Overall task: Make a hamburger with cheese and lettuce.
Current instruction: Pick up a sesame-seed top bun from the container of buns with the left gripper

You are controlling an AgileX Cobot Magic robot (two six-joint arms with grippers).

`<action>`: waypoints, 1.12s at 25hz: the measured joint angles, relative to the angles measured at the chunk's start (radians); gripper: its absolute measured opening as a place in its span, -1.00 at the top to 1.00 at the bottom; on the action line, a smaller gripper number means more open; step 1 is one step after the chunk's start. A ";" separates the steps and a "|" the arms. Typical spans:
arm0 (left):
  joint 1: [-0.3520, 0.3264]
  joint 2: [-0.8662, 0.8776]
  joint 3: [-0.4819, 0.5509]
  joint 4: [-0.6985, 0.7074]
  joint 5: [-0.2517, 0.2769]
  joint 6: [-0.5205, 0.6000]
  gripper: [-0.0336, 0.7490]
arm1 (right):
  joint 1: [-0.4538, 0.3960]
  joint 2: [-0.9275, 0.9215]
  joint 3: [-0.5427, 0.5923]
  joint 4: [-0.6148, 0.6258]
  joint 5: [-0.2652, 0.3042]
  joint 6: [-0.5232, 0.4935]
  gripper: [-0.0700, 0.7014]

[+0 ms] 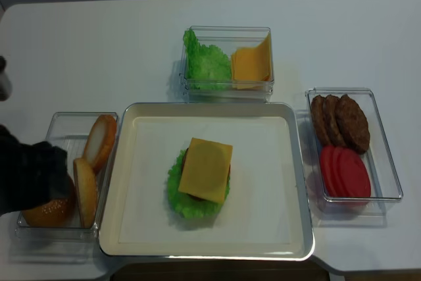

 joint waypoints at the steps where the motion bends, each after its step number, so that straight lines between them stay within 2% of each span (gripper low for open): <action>1: 0.000 0.019 -0.004 0.000 -0.001 -0.005 -0.16 | 0.000 0.000 0.000 0.000 0.000 0.000 0.04; 8: 0.000 0.130 -0.018 -0.046 -0.006 -0.019 -0.16 | 0.000 0.000 0.000 0.000 0.000 0.000 0.04; 28: 0.000 0.307 -0.073 -0.007 -0.038 -0.069 -0.16 | 0.000 0.000 0.000 0.000 0.000 0.000 0.04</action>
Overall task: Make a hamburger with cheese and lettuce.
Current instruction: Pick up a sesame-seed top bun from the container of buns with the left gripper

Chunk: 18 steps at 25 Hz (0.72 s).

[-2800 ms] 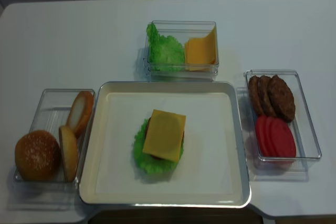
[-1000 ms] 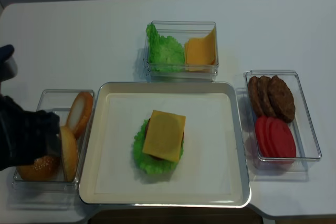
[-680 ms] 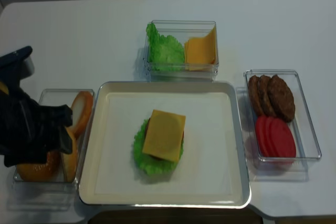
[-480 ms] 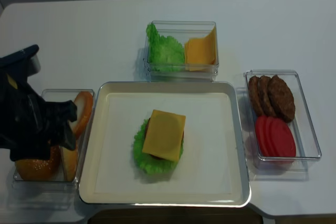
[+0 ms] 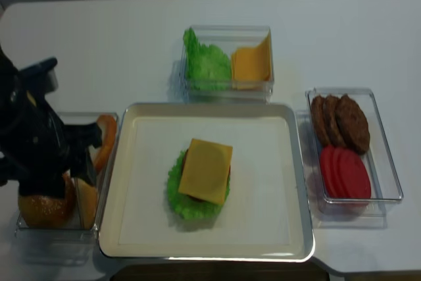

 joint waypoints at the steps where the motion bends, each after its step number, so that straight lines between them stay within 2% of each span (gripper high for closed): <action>1: 0.000 0.005 -0.002 0.000 0.000 -0.001 -0.16 | 0.000 0.000 0.000 0.000 0.000 0.000 0.04; 18: 0.000 0.120 -0.010 0.010 -0.027 -0.010 -0.16 | 0.000 0.000 0.000 0.000 0.000 0.000 0.04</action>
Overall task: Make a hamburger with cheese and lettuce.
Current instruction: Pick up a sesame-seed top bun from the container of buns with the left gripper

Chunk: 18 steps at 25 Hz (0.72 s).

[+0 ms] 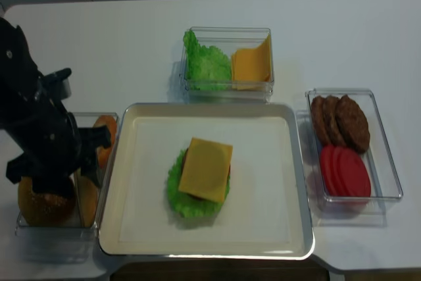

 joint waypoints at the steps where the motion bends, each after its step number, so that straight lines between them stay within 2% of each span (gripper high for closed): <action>1: 0.000 0.002 0.000 0.004 -0.002 0.000 -0.16 | 0.000 0.000 0.000 0.000 0.000 0.000 0.04; 18: 0.000 0.006 0.000 0.050 0.012 -0.018 -0.16 | 0.000 0.000 0.000 0.000 0.000 0.000 0.04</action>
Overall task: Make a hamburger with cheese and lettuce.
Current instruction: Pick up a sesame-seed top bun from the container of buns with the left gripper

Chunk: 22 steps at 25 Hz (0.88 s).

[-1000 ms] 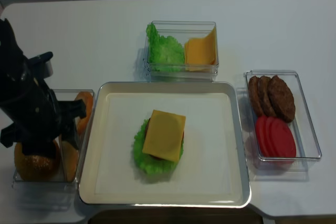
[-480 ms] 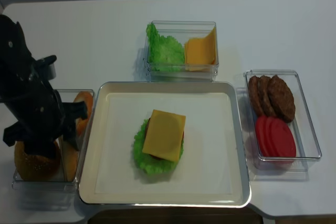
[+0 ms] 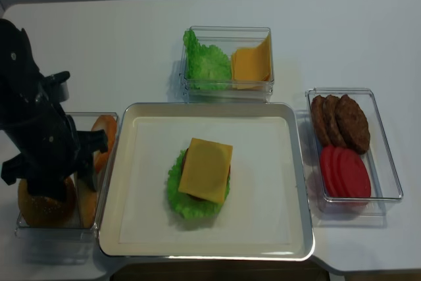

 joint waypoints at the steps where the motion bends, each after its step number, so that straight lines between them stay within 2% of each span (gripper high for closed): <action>1: 0.000 0.000 0.000 0.000 0.000 0.000 -0.16 | 0.000 0.000 0.000 0.000 0.000 0.000 0.04; 15: 0.000 0.019 -0.002 0.000 0.003 0.000 -0.14 | 0.000 0.000 0.000 0.000 0.000 0.004 0.04; 22: 0.000 0.019 -0.002 0.000 0.004 0.000 0.06 | 0.000 0.000 0.000 0.000 0.000 0.004 0.04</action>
